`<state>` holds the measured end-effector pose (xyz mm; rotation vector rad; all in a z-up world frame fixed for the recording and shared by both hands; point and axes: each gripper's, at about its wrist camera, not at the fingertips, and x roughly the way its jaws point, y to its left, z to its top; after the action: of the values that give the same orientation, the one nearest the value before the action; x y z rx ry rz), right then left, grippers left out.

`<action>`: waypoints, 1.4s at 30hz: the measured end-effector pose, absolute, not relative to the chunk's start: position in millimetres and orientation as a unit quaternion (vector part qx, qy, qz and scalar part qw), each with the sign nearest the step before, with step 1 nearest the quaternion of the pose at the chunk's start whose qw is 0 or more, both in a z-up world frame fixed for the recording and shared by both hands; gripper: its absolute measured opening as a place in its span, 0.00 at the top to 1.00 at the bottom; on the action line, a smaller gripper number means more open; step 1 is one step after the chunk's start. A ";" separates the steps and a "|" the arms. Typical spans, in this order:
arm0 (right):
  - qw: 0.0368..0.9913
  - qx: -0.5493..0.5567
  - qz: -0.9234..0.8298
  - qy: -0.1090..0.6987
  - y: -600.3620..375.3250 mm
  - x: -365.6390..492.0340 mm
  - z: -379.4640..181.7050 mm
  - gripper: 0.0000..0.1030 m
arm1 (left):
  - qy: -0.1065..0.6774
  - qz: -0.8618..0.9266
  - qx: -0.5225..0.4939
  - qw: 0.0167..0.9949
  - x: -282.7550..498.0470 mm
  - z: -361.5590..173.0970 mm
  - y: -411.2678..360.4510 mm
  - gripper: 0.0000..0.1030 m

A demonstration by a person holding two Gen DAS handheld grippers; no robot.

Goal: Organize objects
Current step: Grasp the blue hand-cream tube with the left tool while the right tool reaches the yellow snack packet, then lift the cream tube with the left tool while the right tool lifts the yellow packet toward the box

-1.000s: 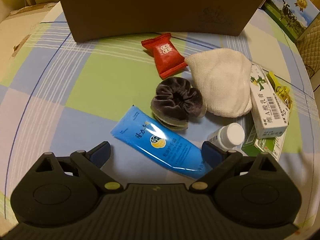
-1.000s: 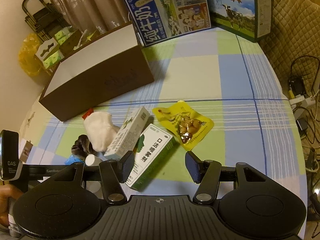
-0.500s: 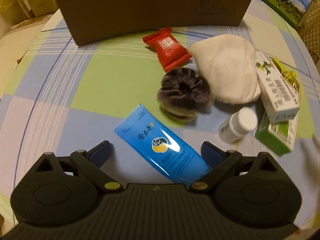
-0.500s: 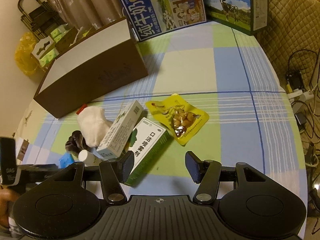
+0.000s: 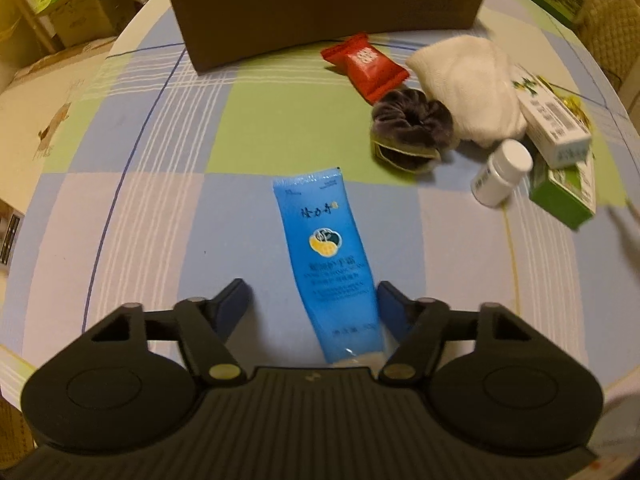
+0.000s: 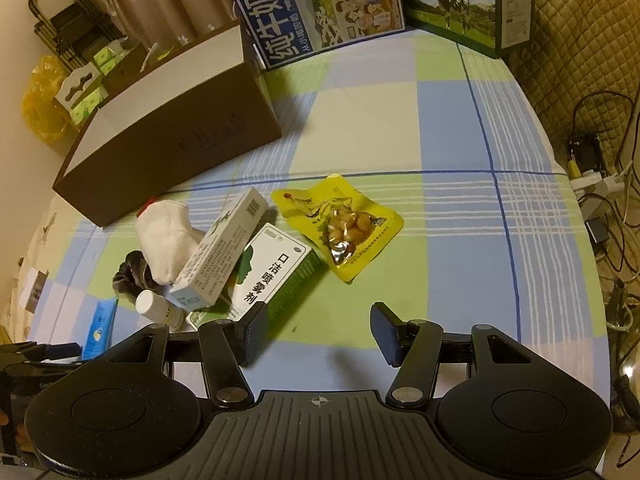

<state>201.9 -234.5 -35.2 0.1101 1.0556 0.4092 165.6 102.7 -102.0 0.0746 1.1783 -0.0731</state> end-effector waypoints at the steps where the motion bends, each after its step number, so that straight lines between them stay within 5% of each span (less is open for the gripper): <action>1: 0.843 0.051 0.194 0.499 -234.6 203.0 -35.8 0.48 | 0.555 -0.038 0.037 0.830 164.0 -101.4 102.1 0.46; 5: 0.845 0.042 0.195 0.496 -235.9 208.9 -37.8 0.48 | 0.550 -0.046 0.039 0.833 158.3 -98.0 100.0 0.67; 21: 0.839 -0.111 0.293 0.444 -220.9 261.9 -71.8 0.47 | 0.530 0.040 -0.013 0.847 182.9 -100.6 132.0 0.66; 25: 0.822 -0.175 0.326 0.433 -216.0 263.0 -81.5 0.30 | 0.526 0.046 -0.015 0.849 181.2 -101.2 131.1 0.66; 28: 0.813 -0.203 0.340 0.426 -210.7 266.3 -88.4 0.27 | 0.526 0.050 -0.016 0.849 181.6 -101.3 129.6 0.66; 42: 0.787 -0.211 0.373 0.443 -192.2 310.9 -111.2 0.28 | 0.527 0.066 -0.022 0.847 183.9 -101.9 127.2 0.65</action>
<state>310.9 -192.2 -111.2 -0.4548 0.9545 0.8045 183.9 127.2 -101.9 -0.0457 1.1110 0.1393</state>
